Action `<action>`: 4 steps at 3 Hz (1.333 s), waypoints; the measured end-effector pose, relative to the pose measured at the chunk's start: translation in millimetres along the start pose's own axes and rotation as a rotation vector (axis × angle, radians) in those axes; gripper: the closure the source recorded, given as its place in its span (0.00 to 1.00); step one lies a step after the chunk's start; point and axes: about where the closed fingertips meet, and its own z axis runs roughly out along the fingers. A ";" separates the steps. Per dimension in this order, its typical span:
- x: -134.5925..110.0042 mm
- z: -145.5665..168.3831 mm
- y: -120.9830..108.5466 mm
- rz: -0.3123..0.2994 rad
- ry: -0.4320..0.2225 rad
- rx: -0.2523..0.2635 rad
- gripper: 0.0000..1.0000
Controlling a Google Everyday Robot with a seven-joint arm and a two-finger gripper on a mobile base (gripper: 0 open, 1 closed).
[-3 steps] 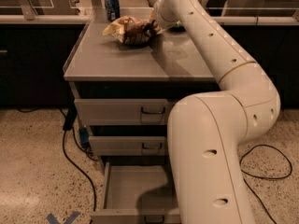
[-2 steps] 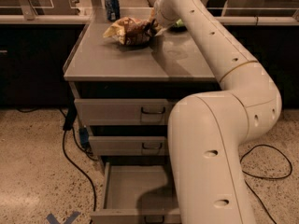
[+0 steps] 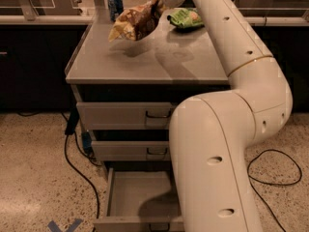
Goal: Place brown chip bag into bottom drawer
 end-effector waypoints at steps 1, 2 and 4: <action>-2.7 -47.6 -46.3 -0.109 0.017 0.062 1.00; -3.0 -77.9 -67.9 -0.158 0.028 0.093 1.00; 12.9 -147.1 -92.1 -0.200 0.088 0.123 1.00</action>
Offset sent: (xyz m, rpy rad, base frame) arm -0.0332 -0.0087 0.1639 -0.1086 -0.2126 0.1034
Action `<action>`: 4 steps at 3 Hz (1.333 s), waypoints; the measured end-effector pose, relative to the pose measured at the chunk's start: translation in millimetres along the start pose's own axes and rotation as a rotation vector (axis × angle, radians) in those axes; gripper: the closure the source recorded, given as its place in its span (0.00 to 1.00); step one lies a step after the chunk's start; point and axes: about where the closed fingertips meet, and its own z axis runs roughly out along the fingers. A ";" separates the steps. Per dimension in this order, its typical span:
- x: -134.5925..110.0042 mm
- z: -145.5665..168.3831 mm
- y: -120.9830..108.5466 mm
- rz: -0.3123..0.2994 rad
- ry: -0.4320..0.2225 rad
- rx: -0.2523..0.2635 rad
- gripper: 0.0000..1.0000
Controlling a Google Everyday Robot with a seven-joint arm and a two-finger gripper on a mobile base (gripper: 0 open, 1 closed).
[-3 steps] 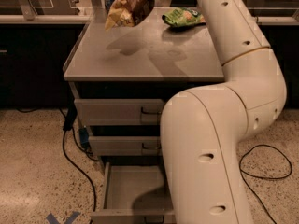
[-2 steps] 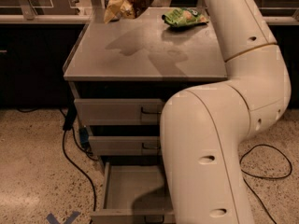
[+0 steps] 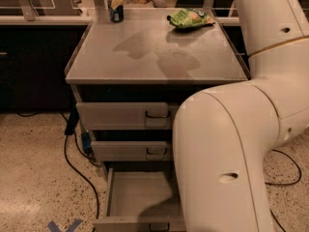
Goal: Place brown chip bag into bottom drawer
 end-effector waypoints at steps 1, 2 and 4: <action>11.5 -37.5 -8.0 -0.002 0.028 -0.002 1.00; 22.3 -75.1 -9.8 0.002 0.066 -0.008 1.00; 34.7 -165.0 18.8 0.029 0.188 -0.009 1.00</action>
Offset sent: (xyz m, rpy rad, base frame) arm -0.1346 -0.0564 0.0403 -0.0222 -0.0661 -0.1132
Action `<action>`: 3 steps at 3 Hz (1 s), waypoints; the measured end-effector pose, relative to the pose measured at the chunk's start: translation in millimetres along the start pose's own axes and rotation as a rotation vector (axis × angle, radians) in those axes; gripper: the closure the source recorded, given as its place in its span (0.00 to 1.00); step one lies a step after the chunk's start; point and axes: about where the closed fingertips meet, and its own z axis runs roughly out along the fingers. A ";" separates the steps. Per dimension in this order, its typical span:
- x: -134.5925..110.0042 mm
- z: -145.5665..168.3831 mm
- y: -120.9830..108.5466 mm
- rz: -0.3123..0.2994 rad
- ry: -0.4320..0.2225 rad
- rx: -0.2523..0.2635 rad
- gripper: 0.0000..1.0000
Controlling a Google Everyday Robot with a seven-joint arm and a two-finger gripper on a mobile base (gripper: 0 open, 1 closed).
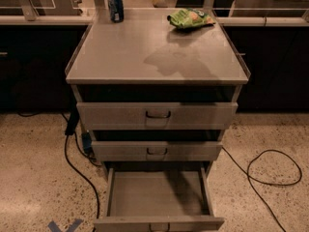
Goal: Place brown chip bag into bottom drawer
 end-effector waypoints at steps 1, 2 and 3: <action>5.9 -4.5 41.4 0.016 -0.015 -0.049 1.00; 10.9 17.9 70.9 0.017 -0.075 -0.057 1.00; -2.7 68.7 105.3 0.016 -0.169 -0.060 1.00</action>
Offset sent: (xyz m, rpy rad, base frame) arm 0.0340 -0.0683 -0.1028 0.0117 0.1428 0.0974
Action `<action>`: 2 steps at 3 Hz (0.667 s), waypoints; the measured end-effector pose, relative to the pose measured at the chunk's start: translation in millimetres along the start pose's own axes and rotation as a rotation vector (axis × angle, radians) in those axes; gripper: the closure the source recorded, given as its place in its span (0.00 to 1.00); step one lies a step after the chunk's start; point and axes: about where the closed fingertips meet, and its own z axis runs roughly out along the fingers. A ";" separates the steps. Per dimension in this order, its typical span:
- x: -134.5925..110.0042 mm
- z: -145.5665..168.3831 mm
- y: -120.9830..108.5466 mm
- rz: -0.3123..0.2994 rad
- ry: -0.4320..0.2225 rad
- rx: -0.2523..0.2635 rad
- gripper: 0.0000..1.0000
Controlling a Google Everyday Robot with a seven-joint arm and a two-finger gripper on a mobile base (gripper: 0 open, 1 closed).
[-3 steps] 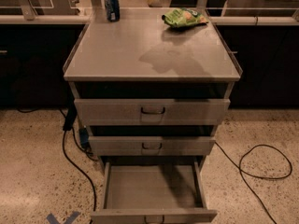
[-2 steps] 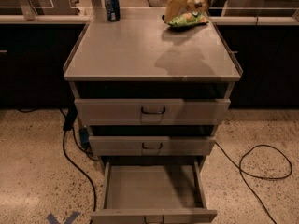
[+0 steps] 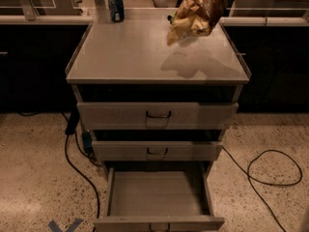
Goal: Place brown chip bag into bottom drawer
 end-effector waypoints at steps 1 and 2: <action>-12.4 52.6 22.4 0.004 -0.089 0.000 1.00; -26.8 90.0 36.7 0.013 -0.155 0.006 1.00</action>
Offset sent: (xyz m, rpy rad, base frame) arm 0.0725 0.0394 -0.1086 0.0895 0.1047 0.1769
